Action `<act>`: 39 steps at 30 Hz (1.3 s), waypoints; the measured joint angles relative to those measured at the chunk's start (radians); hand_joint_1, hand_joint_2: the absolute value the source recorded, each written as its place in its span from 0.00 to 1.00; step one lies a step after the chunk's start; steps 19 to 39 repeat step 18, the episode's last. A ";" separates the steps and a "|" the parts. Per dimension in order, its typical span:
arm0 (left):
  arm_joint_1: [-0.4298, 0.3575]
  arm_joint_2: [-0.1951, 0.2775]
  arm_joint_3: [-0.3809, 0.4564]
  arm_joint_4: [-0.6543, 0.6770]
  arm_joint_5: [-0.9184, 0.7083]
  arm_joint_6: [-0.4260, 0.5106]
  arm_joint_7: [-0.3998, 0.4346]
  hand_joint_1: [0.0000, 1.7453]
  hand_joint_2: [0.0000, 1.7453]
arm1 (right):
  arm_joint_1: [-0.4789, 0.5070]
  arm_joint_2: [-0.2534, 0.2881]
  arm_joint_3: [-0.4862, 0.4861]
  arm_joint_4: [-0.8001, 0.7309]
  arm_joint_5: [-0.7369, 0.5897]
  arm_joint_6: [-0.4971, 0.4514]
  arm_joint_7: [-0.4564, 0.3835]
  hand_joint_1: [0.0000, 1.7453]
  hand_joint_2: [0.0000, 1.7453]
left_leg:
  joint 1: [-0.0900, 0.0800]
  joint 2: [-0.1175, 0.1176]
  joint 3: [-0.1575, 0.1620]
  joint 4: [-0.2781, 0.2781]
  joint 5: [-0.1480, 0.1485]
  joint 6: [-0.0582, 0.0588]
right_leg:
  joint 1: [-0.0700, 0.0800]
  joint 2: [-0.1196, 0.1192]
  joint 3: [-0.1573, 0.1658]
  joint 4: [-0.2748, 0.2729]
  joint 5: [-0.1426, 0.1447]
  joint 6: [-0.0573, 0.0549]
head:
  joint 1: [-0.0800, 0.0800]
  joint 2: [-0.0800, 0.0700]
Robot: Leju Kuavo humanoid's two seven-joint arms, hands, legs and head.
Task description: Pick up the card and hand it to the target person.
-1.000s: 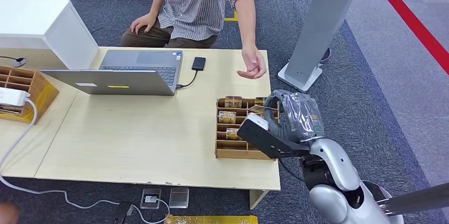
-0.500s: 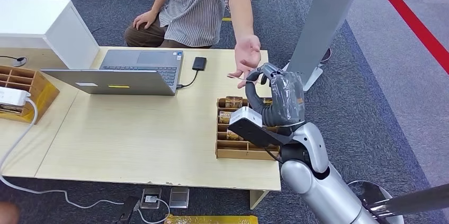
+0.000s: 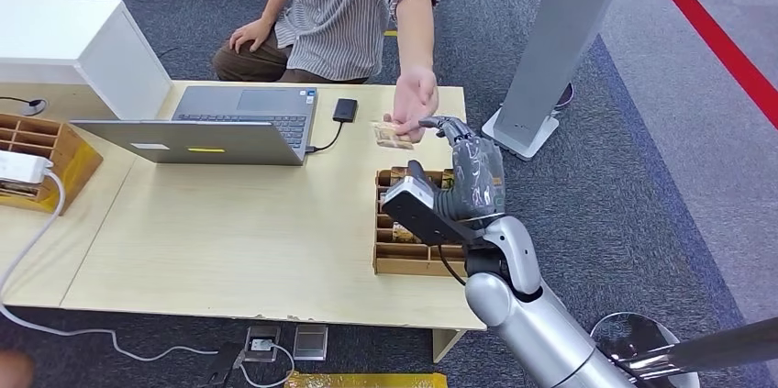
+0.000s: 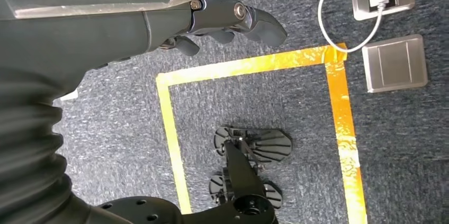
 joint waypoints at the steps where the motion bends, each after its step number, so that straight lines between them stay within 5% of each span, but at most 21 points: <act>1: 0.001 0.000 0.000 0.000 0.005 0.001 -0.002 0.00 0.00 | 0.001 0.001 0.000 0.004 -0.018 -0.002 -0.007 0.00 1.00 | 0.000 0.000 0.000 0.000 0.000 0.000 | 0.000 0.000 0.000 0.000 0.000 0.000 | 0.000 0.000; 8: 0.012 0.001 0.000 0.000 0.042 0.013 -0.002 0.00 0.00 | 0.044 -0.002 -0.020 -0.016 -0.482 0.061 -0.190 0.00 1.00 | 0.000 0.000 0.000 0.000 0.000 0.000 | 0.000 0.000 -0.001 0.000 0.000 0.000 | 0.000 0.000; 17: 0.019 0.004 0.000 0.000 0.080 0.027 0.006 0.00 0.00 | 0.195 -0.069 -0.058 -0.151 -0.943 0.196 -0.301 0.00 1.00 | 0.000 0.000 0.000 0.000 0.000 0.000 | 0.000 0.000 -0.001 -0.001 0.000 0.000 | 0.000 0.000; 39: 0.019 0.004 0.000 0.000 0.081 0.028 0.006 0.00 0.00 | 0.205 -0.074 -0.059 -0.159 -0.956 0.201 -0.302 0.00 1.00 | 0.000 0.000 0.000 0.000 0.000 0.000 | 0.000 0.000 -0.001 -0.001 0.000 0.000 | 0.000 0.000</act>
